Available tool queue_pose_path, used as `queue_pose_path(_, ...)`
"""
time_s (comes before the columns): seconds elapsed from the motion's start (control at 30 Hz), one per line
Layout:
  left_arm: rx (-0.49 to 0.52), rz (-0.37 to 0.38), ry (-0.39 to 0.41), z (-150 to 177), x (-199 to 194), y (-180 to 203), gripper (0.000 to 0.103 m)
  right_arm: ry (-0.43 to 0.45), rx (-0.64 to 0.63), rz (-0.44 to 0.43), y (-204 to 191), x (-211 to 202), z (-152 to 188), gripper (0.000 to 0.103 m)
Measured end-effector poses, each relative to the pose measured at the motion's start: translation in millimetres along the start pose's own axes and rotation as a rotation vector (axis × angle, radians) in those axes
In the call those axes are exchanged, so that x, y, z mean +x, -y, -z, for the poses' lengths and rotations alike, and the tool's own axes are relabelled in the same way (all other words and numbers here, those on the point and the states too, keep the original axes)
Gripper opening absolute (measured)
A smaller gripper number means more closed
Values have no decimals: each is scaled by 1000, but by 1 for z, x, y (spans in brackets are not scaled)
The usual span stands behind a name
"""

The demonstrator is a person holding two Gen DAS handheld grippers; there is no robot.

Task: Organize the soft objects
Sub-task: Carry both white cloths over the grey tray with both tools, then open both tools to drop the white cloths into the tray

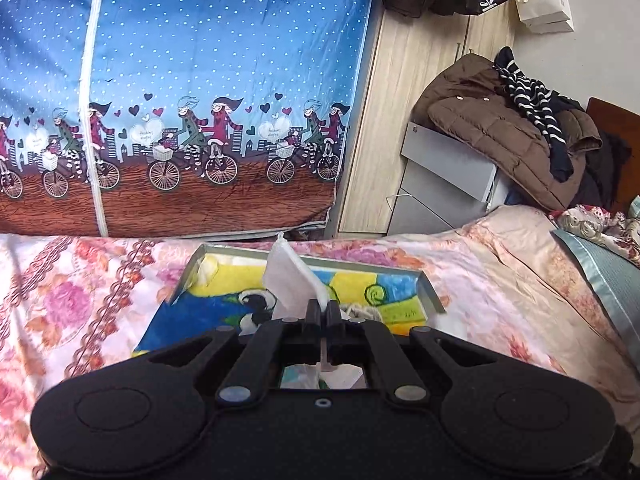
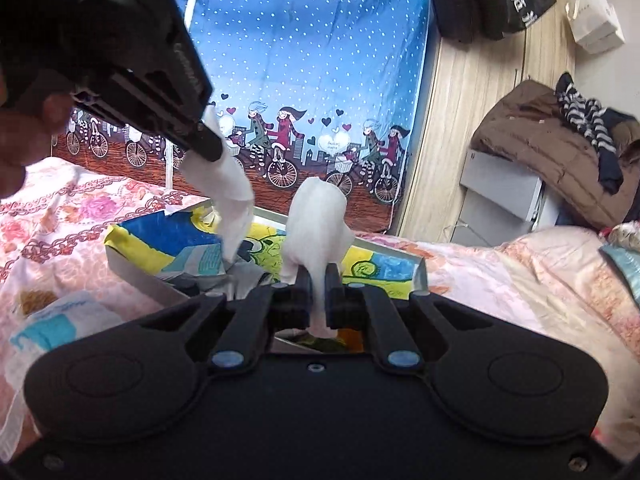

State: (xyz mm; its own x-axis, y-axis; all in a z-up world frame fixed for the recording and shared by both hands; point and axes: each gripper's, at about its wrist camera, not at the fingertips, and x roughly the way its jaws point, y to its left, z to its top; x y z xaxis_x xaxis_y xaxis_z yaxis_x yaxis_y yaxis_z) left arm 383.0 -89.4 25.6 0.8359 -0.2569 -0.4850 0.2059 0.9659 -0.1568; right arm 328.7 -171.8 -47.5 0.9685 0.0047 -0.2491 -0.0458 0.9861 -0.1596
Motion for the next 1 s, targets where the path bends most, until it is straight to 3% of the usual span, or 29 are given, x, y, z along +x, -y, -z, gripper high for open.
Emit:
queue_pose_path(0.2,-39,-6,-1,1,43,-2,1,12,71,-31,16,45,14,2)
queue_pose_path(0.4,-39,-29,-61,27,75,-18,1,-34,86,-73,15,75,33,2)
queue_pose_path(0.7,-11,-64,-130,60,95,-34,1,-91,91,-72,2,109,49,2)
queue_pose_path(0.87,25,-56,-143,63,98,-29,2,-113,106,-67,4,116,48,2)
queue_pose_path(1.0,24,-54,-146,62,97,-27,8,-115,107,-66,6,112,47,5)
